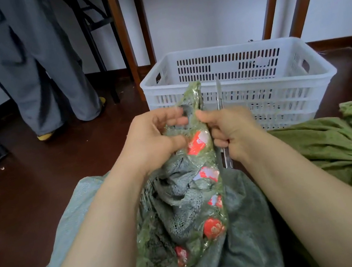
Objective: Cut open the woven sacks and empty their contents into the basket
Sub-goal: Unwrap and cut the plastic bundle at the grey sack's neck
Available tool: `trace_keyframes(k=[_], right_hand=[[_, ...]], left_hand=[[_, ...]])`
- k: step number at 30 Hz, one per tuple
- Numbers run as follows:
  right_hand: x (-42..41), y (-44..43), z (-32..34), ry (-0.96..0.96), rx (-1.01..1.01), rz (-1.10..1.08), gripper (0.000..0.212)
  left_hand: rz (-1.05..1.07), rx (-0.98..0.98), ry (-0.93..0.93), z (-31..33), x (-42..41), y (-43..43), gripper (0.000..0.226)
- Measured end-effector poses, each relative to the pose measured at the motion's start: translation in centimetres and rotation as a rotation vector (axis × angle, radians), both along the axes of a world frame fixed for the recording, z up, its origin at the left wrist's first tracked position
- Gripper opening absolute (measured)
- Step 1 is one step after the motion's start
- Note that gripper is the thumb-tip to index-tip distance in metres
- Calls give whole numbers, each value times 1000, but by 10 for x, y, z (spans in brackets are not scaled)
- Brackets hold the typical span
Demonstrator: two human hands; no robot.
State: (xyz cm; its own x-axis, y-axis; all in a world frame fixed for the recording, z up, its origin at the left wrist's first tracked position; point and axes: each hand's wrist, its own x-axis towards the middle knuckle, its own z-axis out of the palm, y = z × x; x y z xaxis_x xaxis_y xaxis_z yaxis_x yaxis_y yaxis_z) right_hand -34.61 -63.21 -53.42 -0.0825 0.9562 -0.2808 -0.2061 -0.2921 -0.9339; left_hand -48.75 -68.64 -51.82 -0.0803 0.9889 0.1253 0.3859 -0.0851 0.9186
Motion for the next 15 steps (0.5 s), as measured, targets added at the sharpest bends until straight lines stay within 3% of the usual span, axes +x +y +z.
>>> trace_keyframes(k=[4,7,9,11,13,14,15], right_hand=[[-4,-7,11,-71,77,98,16],[-10,-11,18,-33,108,164,16],[-11,-13,20,28,83,213,14],[-6,-14,18,65,34,289,42],[0,-18,18,-98,45,344,79],[1,-22,17,-243,78,376,87],[1,-26,17,-376,112,408,82]], left_hand=[[15,-117,352,24,-2,-7,9],[45,-112,486,29,2,-6,33],[76,-72,404,20,3,-6,44],[128,-60,184,10,-1,-3,34],[216,-57,41,7,-9,0,29],[258,-46,-25,7,-13,1,27],[293,-32,-78,9,-16,2,27]])
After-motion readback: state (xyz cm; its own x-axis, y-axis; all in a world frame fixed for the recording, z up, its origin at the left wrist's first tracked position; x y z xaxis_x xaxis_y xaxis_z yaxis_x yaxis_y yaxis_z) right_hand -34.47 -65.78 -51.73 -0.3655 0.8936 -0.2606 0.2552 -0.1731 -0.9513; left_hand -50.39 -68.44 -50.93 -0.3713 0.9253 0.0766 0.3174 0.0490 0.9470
